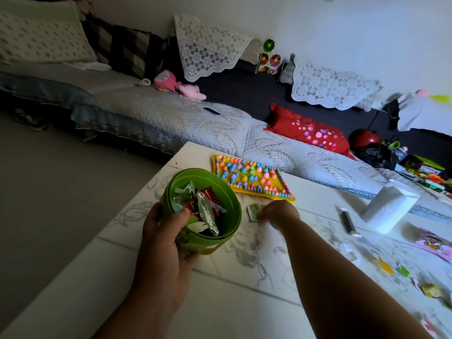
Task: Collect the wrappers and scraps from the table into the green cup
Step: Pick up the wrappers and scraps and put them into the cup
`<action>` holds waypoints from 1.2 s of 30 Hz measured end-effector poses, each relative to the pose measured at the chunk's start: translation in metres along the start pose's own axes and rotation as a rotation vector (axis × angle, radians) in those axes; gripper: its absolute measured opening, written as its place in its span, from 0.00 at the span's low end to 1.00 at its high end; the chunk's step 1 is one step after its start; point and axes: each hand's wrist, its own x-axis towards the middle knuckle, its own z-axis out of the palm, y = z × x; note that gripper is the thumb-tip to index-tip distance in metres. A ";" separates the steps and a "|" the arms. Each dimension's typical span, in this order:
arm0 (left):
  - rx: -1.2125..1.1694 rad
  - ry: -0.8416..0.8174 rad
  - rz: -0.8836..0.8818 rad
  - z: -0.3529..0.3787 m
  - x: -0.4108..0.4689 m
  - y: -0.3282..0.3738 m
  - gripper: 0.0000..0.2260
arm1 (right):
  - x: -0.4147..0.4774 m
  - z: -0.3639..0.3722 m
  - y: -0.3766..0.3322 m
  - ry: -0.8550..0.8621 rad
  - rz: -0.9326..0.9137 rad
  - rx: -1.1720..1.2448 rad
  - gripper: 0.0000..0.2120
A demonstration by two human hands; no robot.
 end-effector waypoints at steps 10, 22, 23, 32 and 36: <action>0.002 -0.019 0.000 -0.003 0.002 0.003 0.22 | -0.002 -0.004 0.003 -0.025 0.066 -0.177 0.24; 0.057 -0.044 -0.027 0.004 -0.022 -0.003 0.21 | -0.162 -0.066 -0.002 -0.062 -0.079 0.980 0.18; 0.062 -0.051 -0.032 0.006 -0.027 -0.005 0.22 | -0.176 -0.076 -0.011 -0.048 -0.117 0.899 0.18; 0.053 -0.143 -0.133 0.016 -0.060 -0.013 0.26 | -0.207 -0.071 -0.059 0.059 -0.343 0.053 0.33; 0.026 -0.143 -0.150 0.013 -0.060 -0.010 0.27 | -0.213 -0.072 -0.059 0.154 -0.321 0.074 0.27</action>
